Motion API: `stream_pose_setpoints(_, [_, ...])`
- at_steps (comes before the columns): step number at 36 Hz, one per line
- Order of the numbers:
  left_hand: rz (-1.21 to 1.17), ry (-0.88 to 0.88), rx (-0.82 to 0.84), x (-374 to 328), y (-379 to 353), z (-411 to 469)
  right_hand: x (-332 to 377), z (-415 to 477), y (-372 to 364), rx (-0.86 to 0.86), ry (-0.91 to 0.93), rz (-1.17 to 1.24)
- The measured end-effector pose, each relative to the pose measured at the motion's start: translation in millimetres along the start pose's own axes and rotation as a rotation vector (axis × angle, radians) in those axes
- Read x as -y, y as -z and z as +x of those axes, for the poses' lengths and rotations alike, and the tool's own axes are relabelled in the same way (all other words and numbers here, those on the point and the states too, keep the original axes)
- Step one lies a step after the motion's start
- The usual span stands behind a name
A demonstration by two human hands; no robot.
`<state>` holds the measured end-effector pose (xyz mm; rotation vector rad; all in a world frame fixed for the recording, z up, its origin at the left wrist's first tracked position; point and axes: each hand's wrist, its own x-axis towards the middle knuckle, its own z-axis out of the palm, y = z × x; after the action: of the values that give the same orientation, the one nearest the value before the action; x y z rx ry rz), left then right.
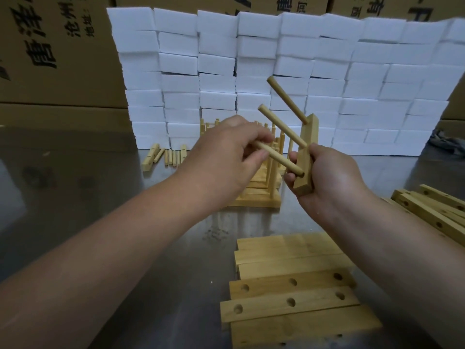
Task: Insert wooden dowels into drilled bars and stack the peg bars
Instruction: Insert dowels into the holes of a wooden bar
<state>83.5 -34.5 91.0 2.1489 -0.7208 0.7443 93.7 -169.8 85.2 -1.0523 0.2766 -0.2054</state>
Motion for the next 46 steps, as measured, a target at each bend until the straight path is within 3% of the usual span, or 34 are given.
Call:
stream_pose_setpoints(7, [0.031,-0.013,0.139,0,10,1,-1,0,0,0.006,-0.001,-0.022])
stream_pose_setpoints(46, [0.276,-0.153,0.235,-6,10,0,3,-5,-2,0.059,0.121,-0.165])
